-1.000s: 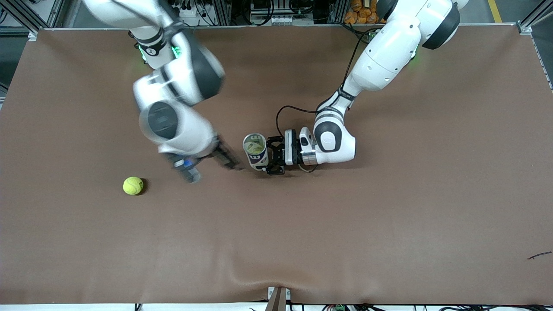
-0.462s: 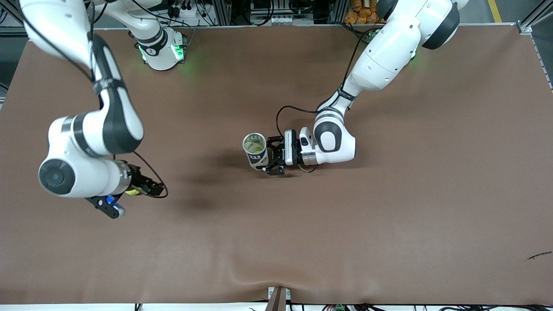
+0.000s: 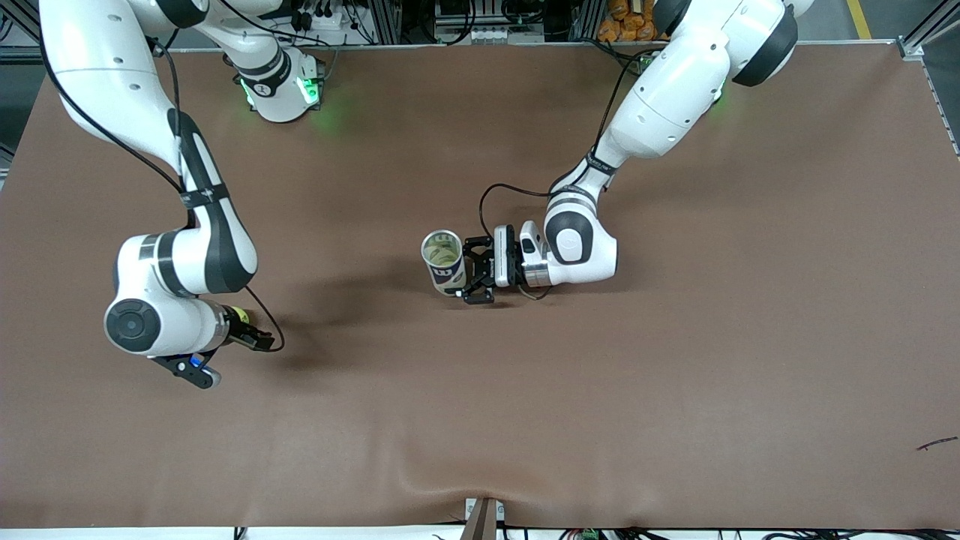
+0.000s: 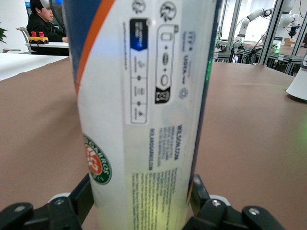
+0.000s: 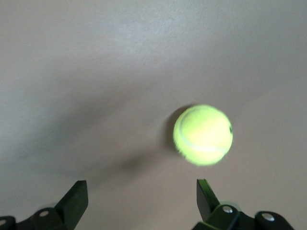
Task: Insert tennis ball vertically with right arm
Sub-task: 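Move the right gripper to the second tennis ball and grasp it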
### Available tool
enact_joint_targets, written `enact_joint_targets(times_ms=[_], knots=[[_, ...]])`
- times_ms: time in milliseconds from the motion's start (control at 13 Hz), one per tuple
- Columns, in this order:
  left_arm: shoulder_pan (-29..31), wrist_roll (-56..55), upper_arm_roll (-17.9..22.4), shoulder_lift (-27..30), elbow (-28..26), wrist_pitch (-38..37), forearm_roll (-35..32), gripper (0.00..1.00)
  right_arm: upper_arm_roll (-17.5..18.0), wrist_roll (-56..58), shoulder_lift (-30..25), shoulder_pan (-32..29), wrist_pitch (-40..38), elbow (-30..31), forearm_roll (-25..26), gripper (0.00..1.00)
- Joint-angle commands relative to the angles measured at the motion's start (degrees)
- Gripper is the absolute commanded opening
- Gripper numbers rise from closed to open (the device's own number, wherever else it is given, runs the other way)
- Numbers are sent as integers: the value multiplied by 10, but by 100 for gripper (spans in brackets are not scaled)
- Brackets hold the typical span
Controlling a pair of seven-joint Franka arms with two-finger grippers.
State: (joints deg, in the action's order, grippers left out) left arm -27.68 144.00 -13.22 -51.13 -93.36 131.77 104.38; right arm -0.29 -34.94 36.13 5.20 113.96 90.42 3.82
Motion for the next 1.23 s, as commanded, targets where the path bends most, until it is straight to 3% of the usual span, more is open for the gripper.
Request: enact_joint_targets(times_ms=[0, 308, 769, 846, 923, 1000, 1154], knots=[[-4, 20, 0, -7, 5, 2, 15, 84, 13, 41, -17, -32, 33, 40, 19, 100], [-3, 20, 0, -7, 5, 2, 15, 84, 13, 74, -18, -49, 63, 73, 46, 100], [-4, 20, 0, -8, 5, 2, 15, 84, 13, 112, -25, -66, 150, 143, 46, 100], [-4, 20, 0, -8, 5, 2, 16, 84, 13, 116, -26, -67, 150, 143, 46, 88], [-4, 20, 0, -10, 5, 2, 16, 84, 13, 119, -26, -68, 149, 143, 46, 66], [-4, 20, 0, -10, 5, 2, 15, 84, 14, 120, -27, -72, 147, 143, 46, 55], [-4, 20, 0, -10, 5, 2, 16, 84, 15, 119, -41, -72, 134, 143, 45, 50]])
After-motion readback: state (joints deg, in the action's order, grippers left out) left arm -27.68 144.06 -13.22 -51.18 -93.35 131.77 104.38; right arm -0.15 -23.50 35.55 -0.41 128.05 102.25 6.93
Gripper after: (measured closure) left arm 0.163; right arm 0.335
